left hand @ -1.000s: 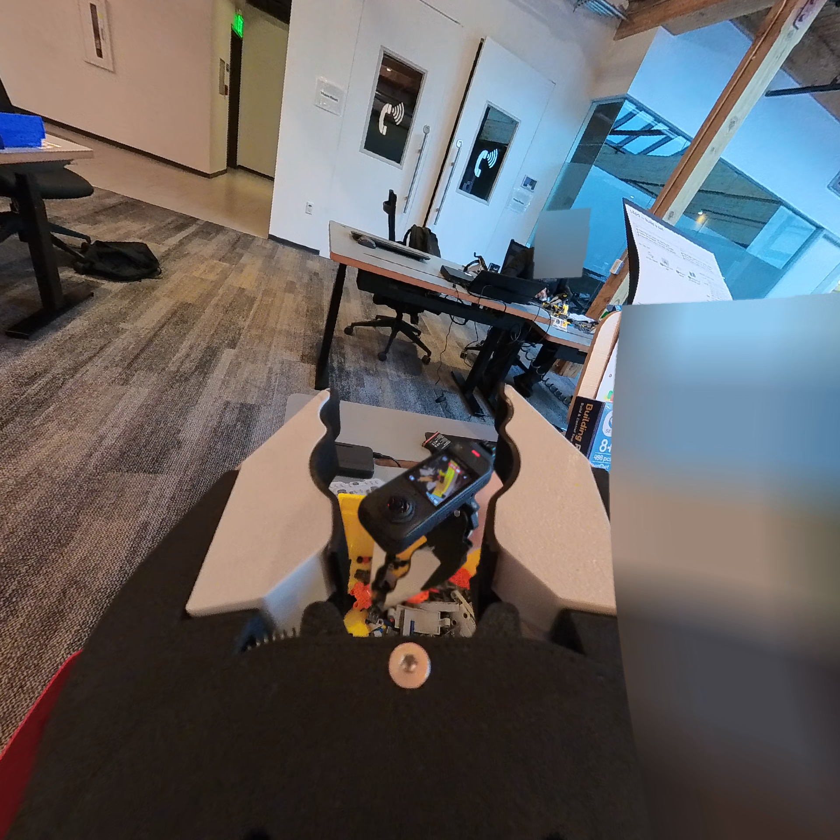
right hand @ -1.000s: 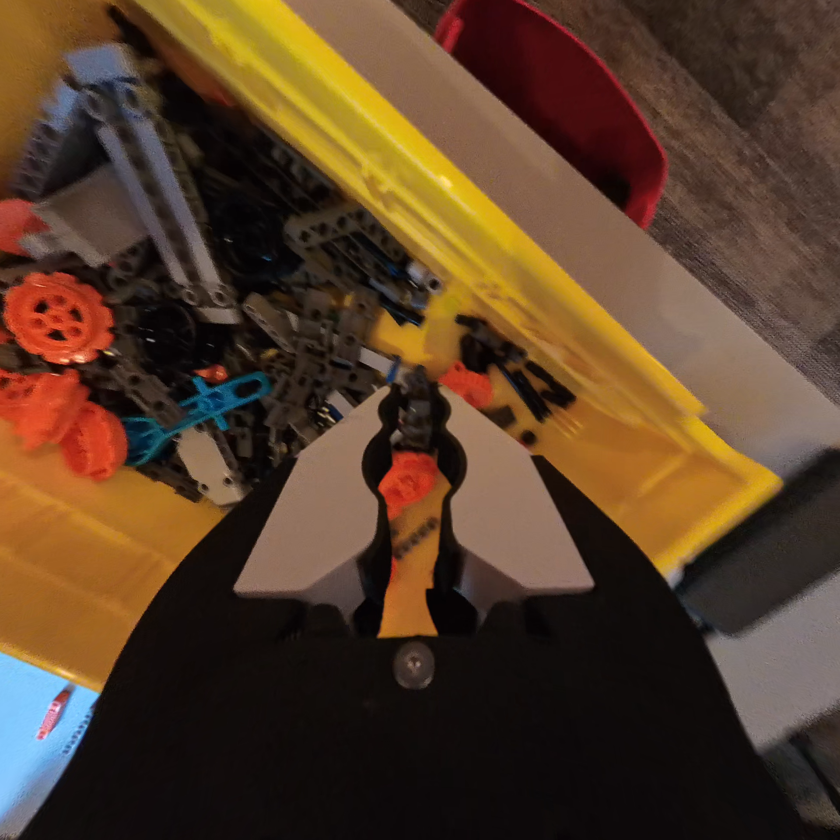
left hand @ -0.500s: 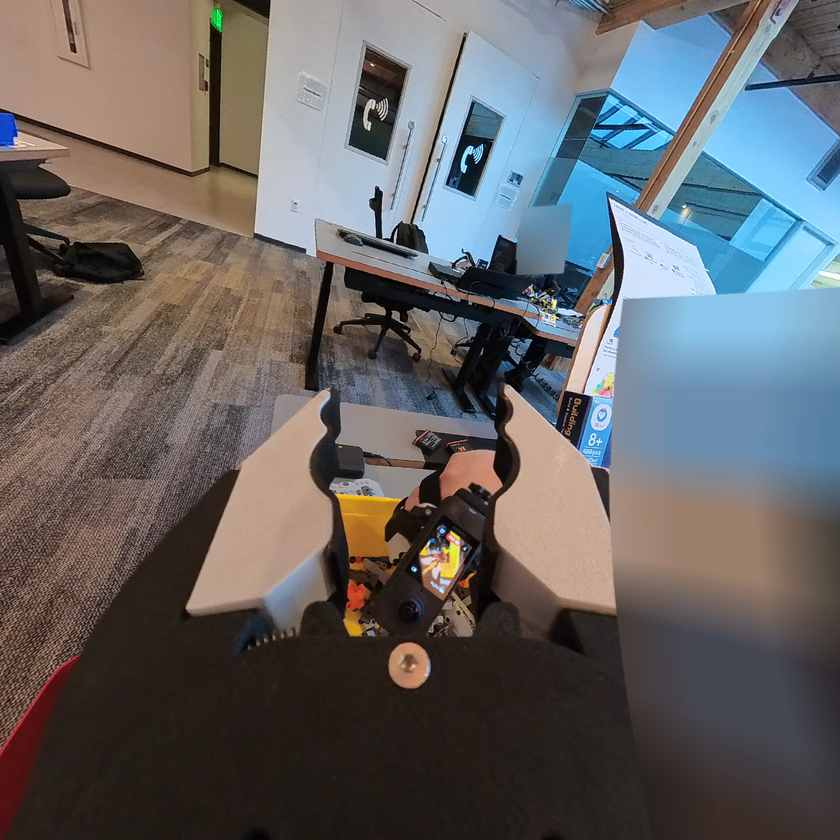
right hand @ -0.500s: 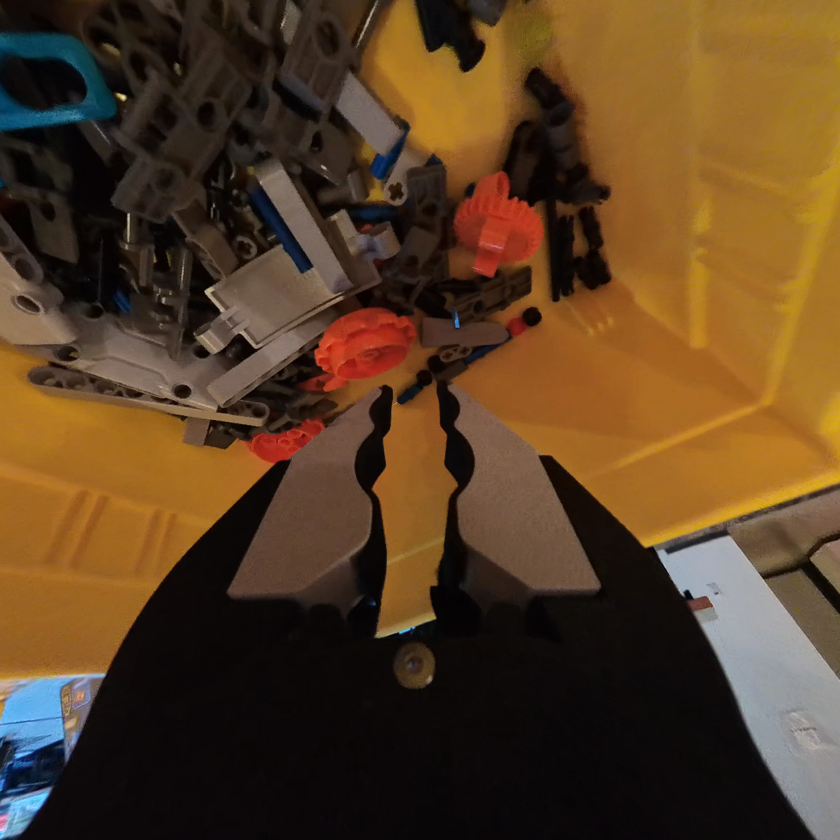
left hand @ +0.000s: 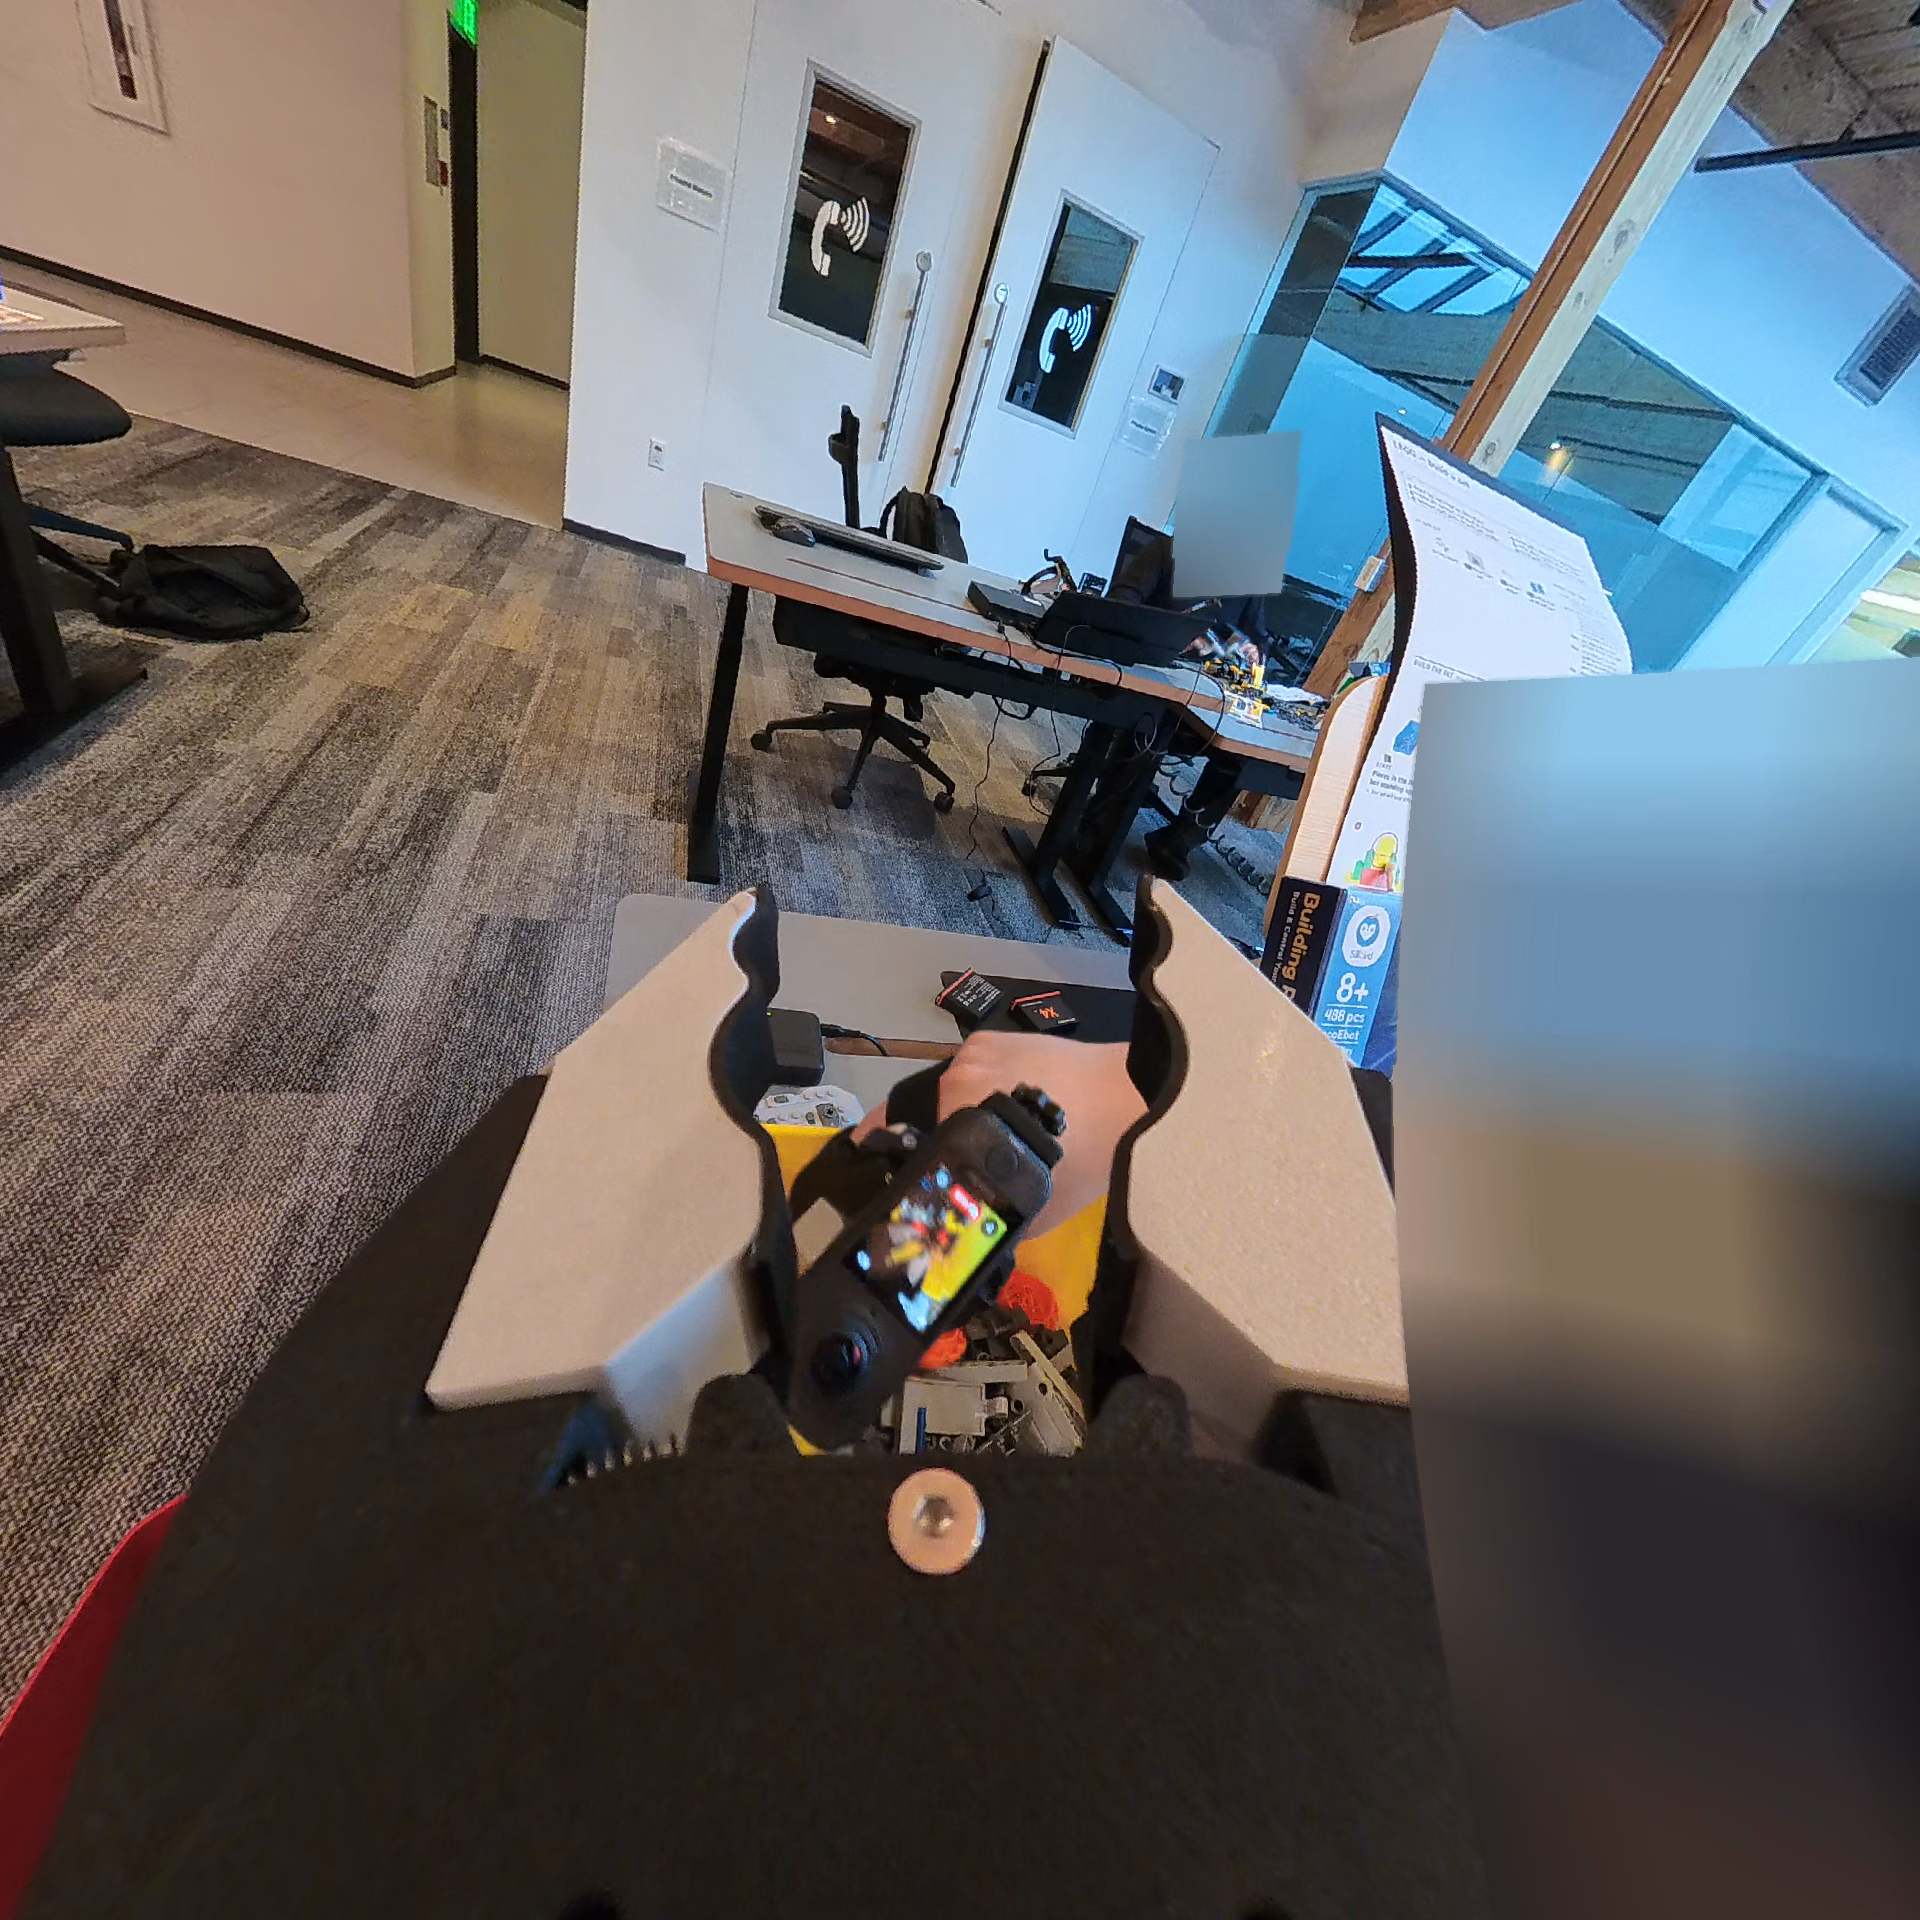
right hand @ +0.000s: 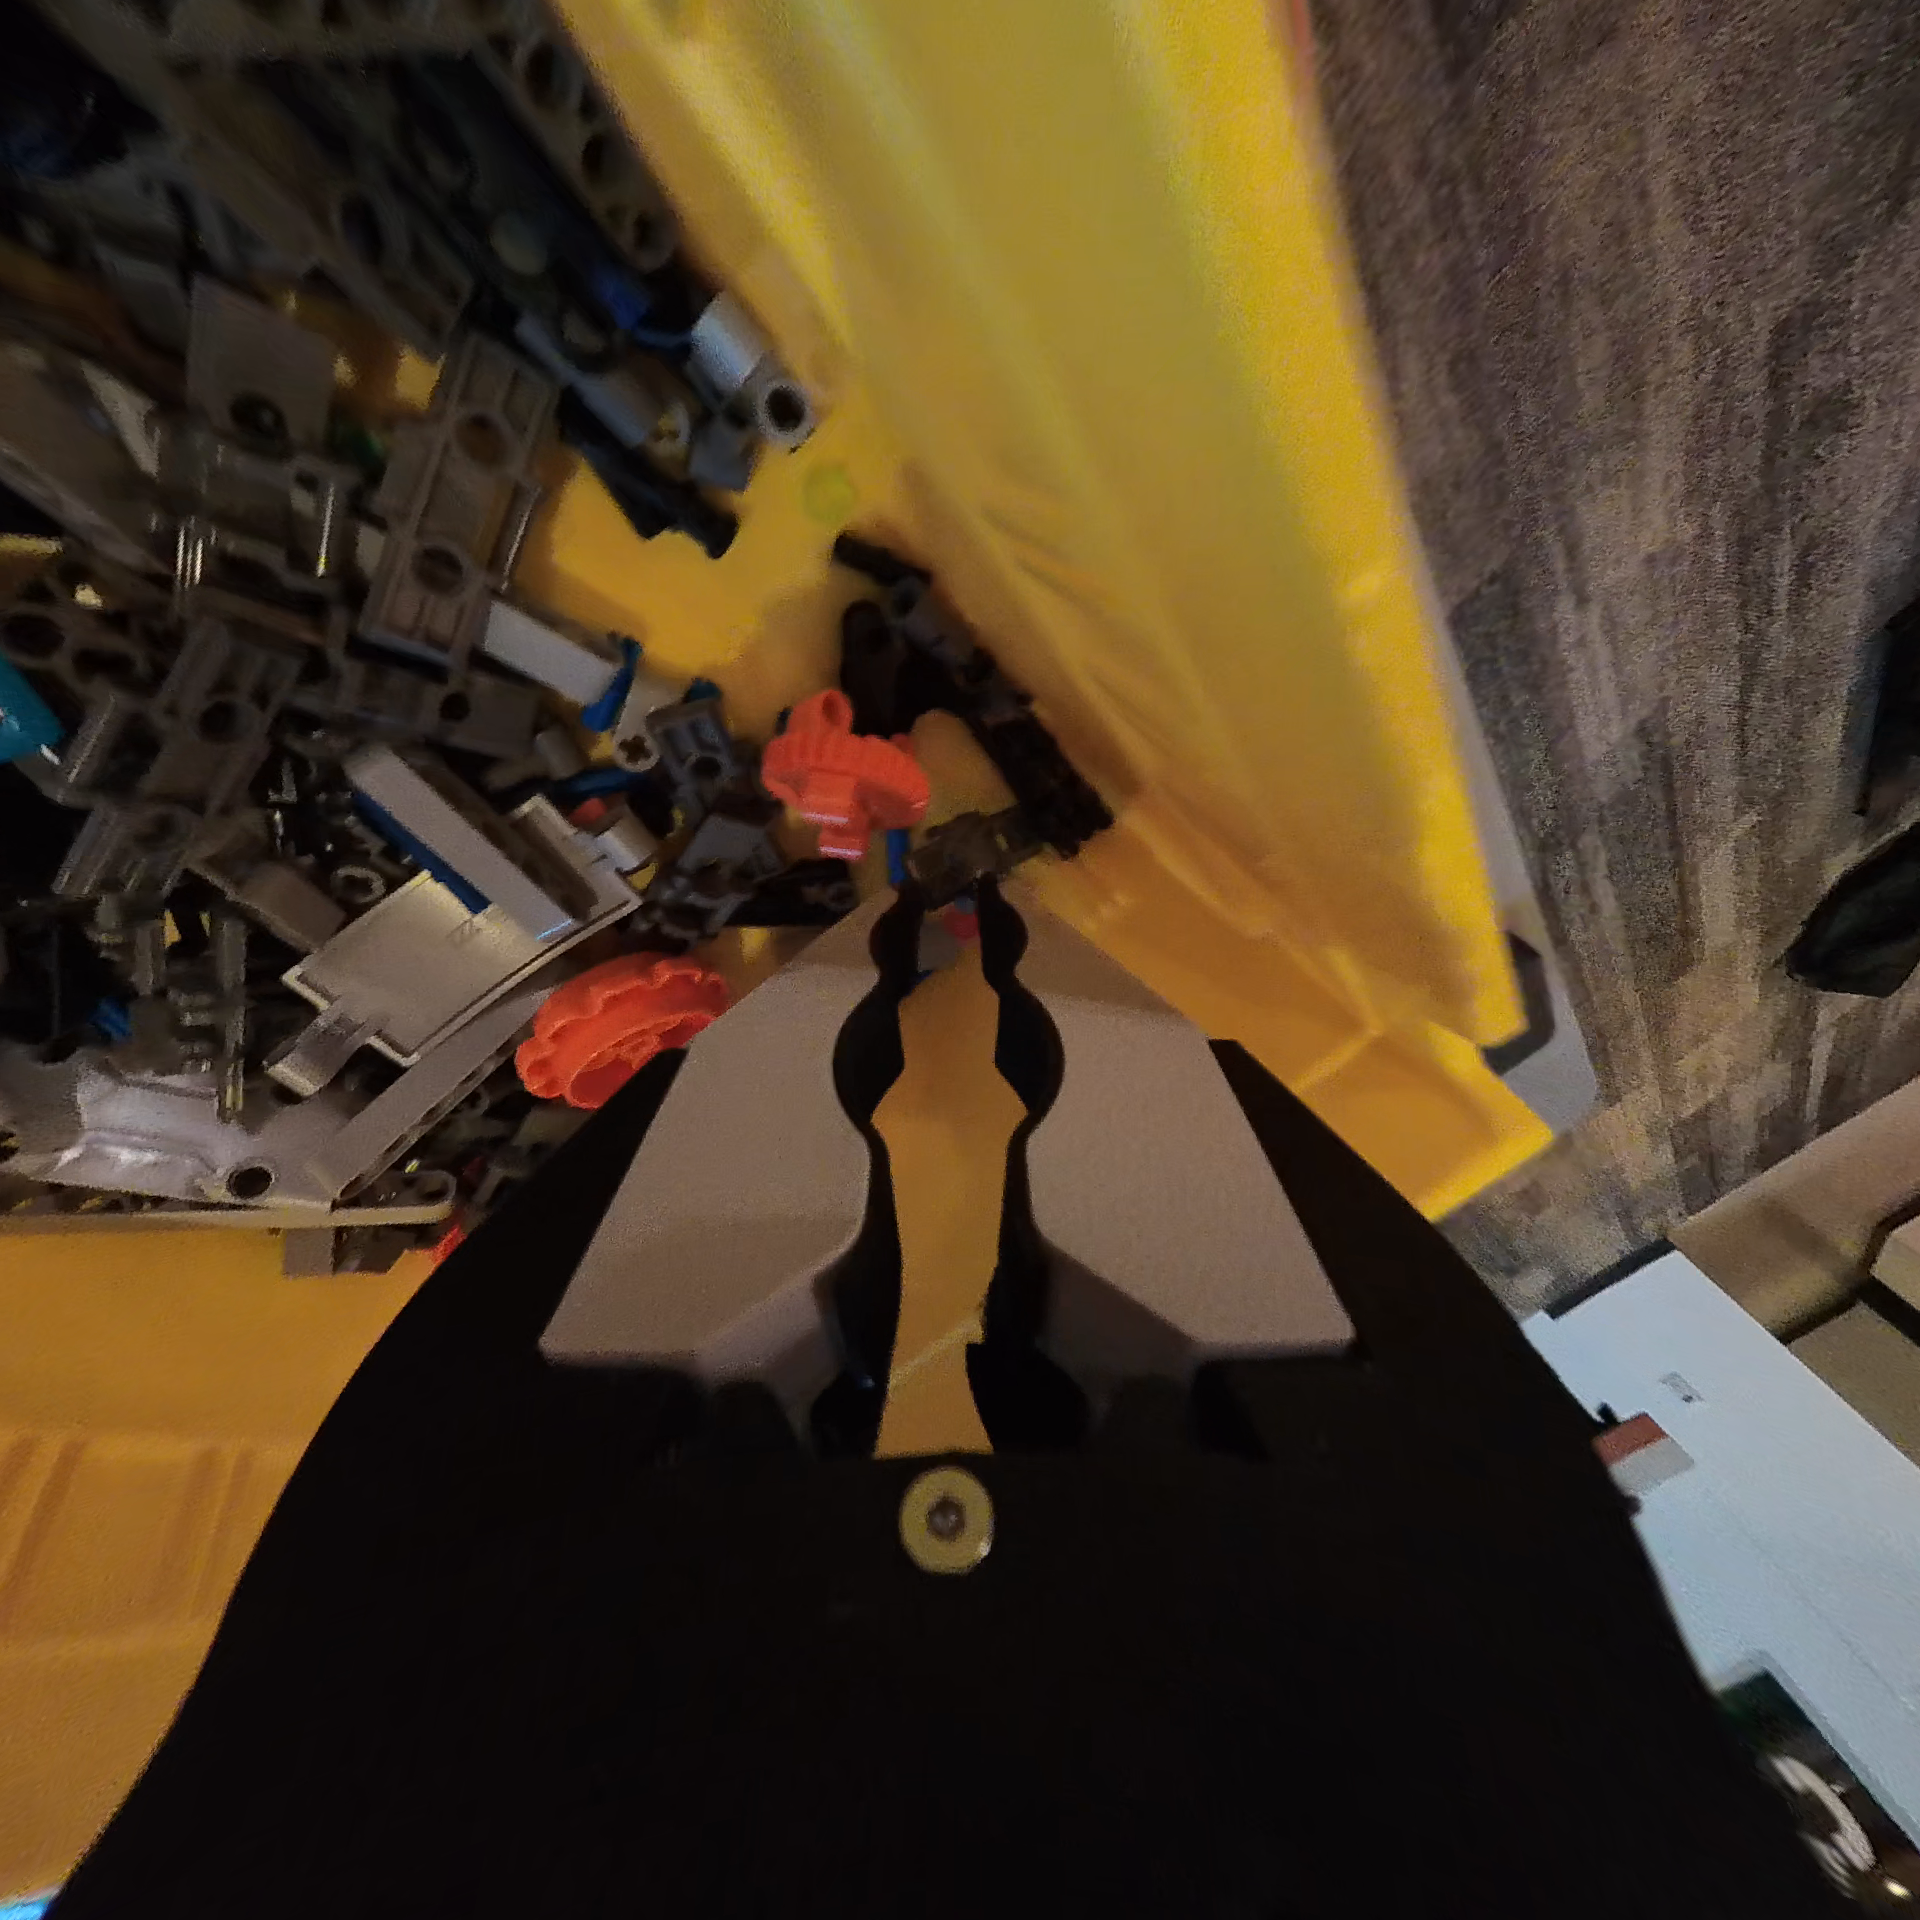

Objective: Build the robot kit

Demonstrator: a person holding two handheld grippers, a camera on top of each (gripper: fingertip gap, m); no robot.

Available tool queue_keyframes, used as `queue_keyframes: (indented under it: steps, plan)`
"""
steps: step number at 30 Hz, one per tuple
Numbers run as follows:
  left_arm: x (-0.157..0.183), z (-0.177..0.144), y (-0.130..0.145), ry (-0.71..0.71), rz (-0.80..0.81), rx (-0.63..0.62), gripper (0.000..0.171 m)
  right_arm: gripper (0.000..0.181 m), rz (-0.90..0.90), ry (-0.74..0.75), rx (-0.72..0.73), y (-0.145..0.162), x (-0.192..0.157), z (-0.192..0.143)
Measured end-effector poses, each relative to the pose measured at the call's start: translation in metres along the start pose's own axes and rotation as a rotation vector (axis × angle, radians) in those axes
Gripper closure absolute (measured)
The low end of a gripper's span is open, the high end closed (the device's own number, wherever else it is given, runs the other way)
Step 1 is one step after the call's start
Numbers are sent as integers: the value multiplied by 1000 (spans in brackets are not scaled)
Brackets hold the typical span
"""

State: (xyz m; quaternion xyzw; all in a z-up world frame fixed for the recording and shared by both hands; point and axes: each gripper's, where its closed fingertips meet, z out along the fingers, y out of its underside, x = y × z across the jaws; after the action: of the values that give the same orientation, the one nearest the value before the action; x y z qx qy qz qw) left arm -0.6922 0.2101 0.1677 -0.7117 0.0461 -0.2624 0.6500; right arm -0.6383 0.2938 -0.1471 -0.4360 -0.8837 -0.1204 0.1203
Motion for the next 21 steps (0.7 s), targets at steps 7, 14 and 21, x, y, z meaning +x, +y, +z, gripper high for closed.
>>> queue_keyframes:
  steps: [7,14,21]
  plan:
    - [1,2,1,4,4,-9,106,159,136,-50,105,-12,3,-13]
    - [3,2,2,10,6,-11,106,172,194,-128,21,17,-19,-2]
    - [4,2,3,14,7,-17,106,172,130,-126,-32,13,-21,6]
